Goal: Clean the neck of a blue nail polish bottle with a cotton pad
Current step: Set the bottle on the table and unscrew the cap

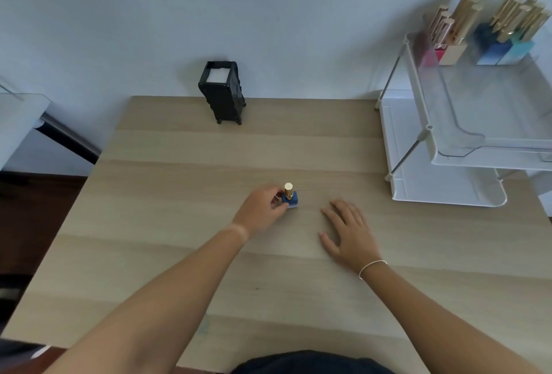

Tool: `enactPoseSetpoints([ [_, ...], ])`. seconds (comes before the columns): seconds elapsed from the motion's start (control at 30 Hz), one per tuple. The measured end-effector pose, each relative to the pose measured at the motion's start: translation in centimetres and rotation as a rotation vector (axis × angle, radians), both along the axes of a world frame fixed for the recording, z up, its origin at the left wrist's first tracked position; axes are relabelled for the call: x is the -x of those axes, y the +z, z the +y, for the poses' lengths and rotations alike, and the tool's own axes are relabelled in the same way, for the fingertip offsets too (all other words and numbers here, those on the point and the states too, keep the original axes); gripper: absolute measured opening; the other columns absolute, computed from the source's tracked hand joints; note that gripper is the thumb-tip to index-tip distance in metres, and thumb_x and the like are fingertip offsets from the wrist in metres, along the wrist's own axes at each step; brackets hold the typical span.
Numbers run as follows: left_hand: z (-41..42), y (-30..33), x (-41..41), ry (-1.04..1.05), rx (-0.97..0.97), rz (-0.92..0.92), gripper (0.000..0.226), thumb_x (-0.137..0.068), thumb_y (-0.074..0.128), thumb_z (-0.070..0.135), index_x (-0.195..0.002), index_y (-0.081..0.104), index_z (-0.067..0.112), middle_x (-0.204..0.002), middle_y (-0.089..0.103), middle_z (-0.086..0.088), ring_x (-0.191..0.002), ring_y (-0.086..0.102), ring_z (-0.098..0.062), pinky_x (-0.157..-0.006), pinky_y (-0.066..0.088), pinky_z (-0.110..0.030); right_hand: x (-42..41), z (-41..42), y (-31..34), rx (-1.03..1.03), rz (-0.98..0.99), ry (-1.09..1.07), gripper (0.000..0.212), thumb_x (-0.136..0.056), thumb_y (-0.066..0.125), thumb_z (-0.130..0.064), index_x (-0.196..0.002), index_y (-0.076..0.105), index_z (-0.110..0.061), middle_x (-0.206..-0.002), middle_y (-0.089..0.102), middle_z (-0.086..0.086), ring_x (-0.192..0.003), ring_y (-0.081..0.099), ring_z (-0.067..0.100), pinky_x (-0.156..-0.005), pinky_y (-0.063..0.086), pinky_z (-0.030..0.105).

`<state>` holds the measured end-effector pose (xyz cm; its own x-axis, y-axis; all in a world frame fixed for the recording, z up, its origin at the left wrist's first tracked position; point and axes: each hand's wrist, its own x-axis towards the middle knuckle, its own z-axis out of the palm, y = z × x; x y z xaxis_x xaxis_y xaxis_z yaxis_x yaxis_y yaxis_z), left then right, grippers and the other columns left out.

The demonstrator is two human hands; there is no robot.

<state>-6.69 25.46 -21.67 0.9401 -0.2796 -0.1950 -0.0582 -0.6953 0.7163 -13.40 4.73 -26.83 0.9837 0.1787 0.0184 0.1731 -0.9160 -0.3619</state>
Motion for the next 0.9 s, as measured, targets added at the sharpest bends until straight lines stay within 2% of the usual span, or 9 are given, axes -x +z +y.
enactPoseSetpoints([
  [0.3,-0.1,-0.7,-0.2,-0.009,0.032,-0.022,0.017,-0.08,0.058,0.008,-0.095,0.063,0.016,-0.088,0.064,-0.011,-0.079,0.061,-0.028,-0.078,0.051,-0.041,-0.1,-0.2,0.1,0.005,0.02,-0.001,0.054,-0.08,0.043,-0.044,-0.118,0.06,-0.011,-0.126,0.059,0.016,-0.12,0.053,0.033,-0.105,0.038,0.049],
  [0.57,0.3,-1.3,-0.2,0.002,0.077,-0.015,0.027,-0.079,0.061,0.009,-0.104,0.063,0.02,-0.093,0.06,0.002,-0.081,0.061,-0.02,-0.081,0.051,-0.034,0.0,-0.3,-0.2,0.014,0.028,-0.001,0.05,-0.08,0.051,-0.042,-0.12,0.059,-0.014,-0.129,0.058,0.014,-0.122,0.052,0.031,-0.107,0.035,0.047],
  [0.7,1.0,-1.7,0.2,0.032,0.083,0.01,0.039,-0.079,0.066,0.014,-0.117,0.057,0.02,-0.108,0.061,-0.006,-0.094,0.057,-0.013,-0.089,0.049,-0.029,0.0,-0.2,-0.1,0.012,0.028,0.001,0.053,-0.08,0.044,-0.045,-0.12,0.059,-0.013,-0.129,0.058,0.014,-0.123,0.051,0.031,-0.107,0.034,0.048],
  [0.83,2.3,-2.1,0.6,0.011,-0.06,-0.03,0.048,-0.081,0.064,0.023,-0.127,0.05,0.017,-0.125,0.057,-0.004,-0.115,0.05,-0.017,-0.101,0.04,-0.029,0.0,-0.3,-0.3,-0.01,0.011,-0.003,0.049,-0.079,0.059,-0.037,-0.121,0.059,-0.012,-0.13,0.056,0.015,-0.125,0.049,0.032,-0.109,0.033,0.048],
  [0.9,3.2,-2.3,0.9,0.011,-0.135,-0.07,0.05,-0.081,0.064,0.026,-0.128,0.049,0.017,-0.129,0.054,-0.004,-0.121,0.045,-0.02,-0.1,0.031,-0.022,-0.1,-0.3,-0.3,-0.032,0.011,-0.003,0.048,-0.078,0.063,-0.033,-0.12,0.059,-0.012,-0.13,0.056,0.015,-0.125,0.049,0.033,-0.108,0.034,0.049],
])
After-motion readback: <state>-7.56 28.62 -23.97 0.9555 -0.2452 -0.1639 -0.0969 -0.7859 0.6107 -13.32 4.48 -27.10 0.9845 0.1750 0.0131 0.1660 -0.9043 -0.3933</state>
